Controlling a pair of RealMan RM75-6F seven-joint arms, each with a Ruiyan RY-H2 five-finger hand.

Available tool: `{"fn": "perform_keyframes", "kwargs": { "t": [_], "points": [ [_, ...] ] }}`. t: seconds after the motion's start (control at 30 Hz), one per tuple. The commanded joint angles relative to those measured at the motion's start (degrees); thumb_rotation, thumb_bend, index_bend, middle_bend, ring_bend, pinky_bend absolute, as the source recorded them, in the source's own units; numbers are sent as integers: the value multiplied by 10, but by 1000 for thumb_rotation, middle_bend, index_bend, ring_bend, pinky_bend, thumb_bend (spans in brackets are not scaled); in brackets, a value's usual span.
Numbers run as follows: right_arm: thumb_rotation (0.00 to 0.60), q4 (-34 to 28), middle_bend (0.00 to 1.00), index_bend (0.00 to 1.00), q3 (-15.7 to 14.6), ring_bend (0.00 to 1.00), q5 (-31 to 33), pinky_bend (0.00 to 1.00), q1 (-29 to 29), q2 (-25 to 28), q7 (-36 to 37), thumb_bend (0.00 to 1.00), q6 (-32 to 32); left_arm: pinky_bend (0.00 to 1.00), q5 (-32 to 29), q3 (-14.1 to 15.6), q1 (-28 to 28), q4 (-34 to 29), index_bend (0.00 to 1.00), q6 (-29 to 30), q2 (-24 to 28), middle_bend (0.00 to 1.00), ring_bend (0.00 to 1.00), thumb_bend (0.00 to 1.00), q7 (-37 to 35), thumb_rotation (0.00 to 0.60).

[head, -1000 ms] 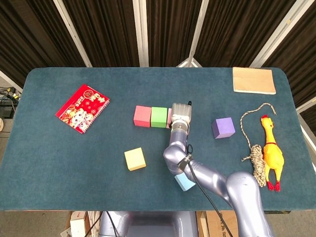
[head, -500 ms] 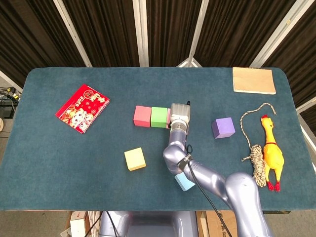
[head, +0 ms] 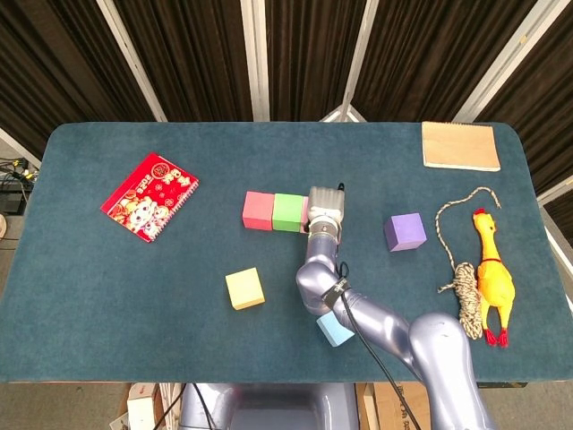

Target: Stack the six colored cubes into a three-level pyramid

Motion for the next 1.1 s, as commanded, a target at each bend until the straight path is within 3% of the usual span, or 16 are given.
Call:
{"fn": "perform_keyframes", "kwargs": {
  "t": [0.03,1.1],
  "points": [
    [600,-1,508,524,1,329,1,0,-1,1,-2,802,1,0,-1,0,0,0,146,0,0,115,6,316,0,600],
    [600,0,444,463,10,295,9,0,-4,4,0,797,-6,0,-2,-2,-1,2,146,-1,-3,114,6,316,0,600]
  ]
}}
